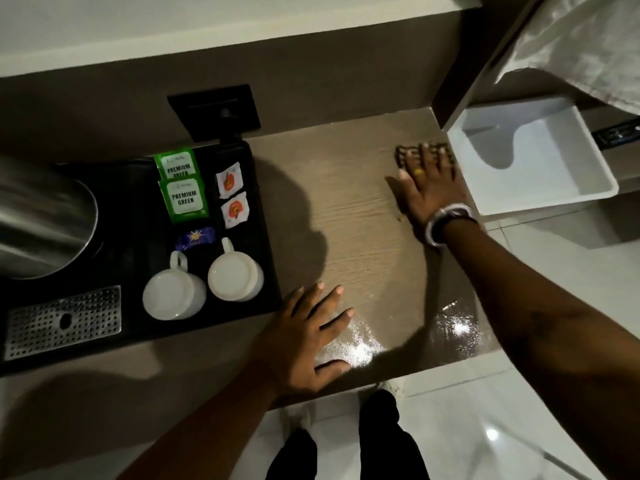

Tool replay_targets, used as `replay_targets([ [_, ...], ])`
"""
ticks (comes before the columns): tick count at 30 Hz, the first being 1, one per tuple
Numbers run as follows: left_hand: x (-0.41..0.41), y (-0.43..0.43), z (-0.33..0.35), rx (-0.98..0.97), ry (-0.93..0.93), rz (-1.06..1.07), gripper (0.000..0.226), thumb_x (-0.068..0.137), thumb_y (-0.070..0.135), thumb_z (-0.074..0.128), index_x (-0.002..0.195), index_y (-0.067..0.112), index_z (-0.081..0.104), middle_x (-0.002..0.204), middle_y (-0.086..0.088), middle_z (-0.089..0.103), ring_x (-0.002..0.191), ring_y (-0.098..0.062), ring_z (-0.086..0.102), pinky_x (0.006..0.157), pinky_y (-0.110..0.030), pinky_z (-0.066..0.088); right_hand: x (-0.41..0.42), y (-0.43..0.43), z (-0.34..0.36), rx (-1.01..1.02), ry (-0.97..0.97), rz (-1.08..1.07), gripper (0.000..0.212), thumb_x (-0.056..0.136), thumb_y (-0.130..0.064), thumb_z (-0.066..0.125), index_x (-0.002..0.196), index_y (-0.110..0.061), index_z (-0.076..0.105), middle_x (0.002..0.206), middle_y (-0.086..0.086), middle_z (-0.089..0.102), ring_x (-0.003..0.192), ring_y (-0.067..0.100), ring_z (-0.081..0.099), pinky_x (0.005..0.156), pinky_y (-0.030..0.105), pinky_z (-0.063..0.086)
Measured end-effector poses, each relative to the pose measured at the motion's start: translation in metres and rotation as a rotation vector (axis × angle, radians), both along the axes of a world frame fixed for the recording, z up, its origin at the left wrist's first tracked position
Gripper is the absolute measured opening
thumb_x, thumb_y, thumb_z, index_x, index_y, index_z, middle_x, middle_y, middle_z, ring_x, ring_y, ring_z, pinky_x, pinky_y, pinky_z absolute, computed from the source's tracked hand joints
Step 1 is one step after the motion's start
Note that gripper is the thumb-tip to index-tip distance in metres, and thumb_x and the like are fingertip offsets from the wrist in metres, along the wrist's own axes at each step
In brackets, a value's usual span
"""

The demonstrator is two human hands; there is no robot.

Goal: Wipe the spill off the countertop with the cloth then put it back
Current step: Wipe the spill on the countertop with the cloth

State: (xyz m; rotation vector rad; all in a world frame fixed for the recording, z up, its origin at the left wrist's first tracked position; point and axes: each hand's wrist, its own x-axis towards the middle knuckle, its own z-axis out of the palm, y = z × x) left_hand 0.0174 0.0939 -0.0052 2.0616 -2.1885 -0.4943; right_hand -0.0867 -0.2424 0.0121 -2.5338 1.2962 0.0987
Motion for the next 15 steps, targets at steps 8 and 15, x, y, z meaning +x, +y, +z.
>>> replay_targets([
  [8, 0.002, -0.006, 0.003, 0.042, -0.047, 0.001, 0.083, 0.088, 0.071, 0.048, 0.155, 0.024, 0.038, 0.165, -0.015, 0.030, 0.149, -0.043, 0.028, 0.119, -0.060, 0.024, 0.007, 0.127, 0.001, 0.023, 0.035, 0.619, 0.072, 0.095, -0.065, 0.011, 0.157, -0.031, 0.020, 0.167, -0.001, 0.016, 0.155, 0.026, 0.007, 0.125, 0.050, 0.009],
  [15, -0.001, -0.004, 0.002, 0.002, 0.006, -0.002, 0.082, 0.088, 0.072, 0.049, 0.154, 0.024, 0.043, 0.166, -0.012, 0.028, 0.151, -0.041, 0.026, 0.121, -0.058, 0.021, -0.118, 0.067, 0.005, -0.054, 0.085, 0.107, 0.068, 0.095, -0.070, 0.011, 0.156, -0.041, 0.015, 0.166, 0.004, 0.020, 0.154, 0.029, 0.008, 0.122, 0.054, 0.015],
])
